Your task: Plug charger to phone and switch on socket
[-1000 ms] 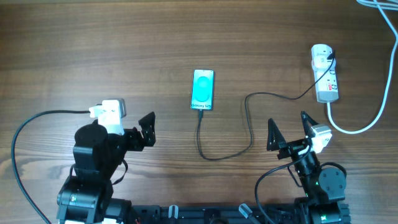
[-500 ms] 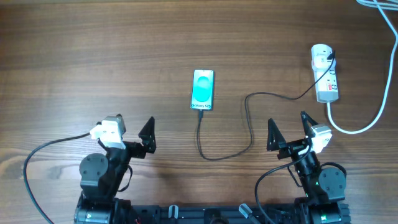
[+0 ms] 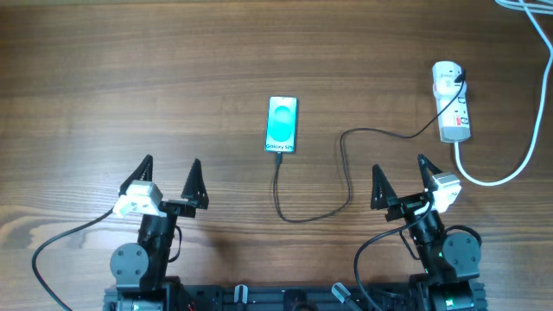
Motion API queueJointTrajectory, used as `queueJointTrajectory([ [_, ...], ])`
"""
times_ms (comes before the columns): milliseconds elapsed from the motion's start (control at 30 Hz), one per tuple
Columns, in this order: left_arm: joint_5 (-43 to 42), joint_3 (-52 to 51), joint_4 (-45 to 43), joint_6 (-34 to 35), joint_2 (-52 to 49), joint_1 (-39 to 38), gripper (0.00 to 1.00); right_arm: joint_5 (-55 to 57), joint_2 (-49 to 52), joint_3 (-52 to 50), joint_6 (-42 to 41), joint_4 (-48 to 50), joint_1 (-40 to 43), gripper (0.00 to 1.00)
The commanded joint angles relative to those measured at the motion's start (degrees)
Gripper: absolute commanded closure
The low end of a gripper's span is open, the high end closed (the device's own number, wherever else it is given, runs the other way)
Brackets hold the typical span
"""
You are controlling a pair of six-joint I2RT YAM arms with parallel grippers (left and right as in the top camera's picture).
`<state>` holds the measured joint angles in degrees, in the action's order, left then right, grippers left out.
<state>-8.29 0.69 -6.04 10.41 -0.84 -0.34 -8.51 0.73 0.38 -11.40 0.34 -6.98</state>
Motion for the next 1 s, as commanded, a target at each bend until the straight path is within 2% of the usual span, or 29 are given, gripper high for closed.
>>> queueJointTrajectory([
  [0,3.28,-0.37,1.60,-4.76,0.70,0.52,0.00,0.79,-0.52,-0.09,0.76,0.13,-0.35,0.00],
  [133,3.23,-0.37,10.16,-13.18,0.70,0.52,0.00,0.79,-0.52,-0.09,0.76,0.13,-0.33,0.00],
  [200,3.89,-0.37,10.23,-14.51,0.70,0.61,0.00,0.79,-0.52,-0.09,0.79,0.13,-0.33,0.00],
  [467,6.19,-0.37,10.60,-14.45,0.70,0.61,0.00,0.79,-0.52,-0.09,0.76,0.13,-0.33,0.00],
  [600,12.44,-0.37,10.16,-9.75,0.70,0.61,0.00,0.79,-0.52,-0.09,0.74,0.13,-0.33,0.00],
  [967,9.86,-0.37,10.34,-11.56,0.70,0.61,0.00,0.79,-0.52,-0.09,0.74,0.13,-0.33,0.00],
])
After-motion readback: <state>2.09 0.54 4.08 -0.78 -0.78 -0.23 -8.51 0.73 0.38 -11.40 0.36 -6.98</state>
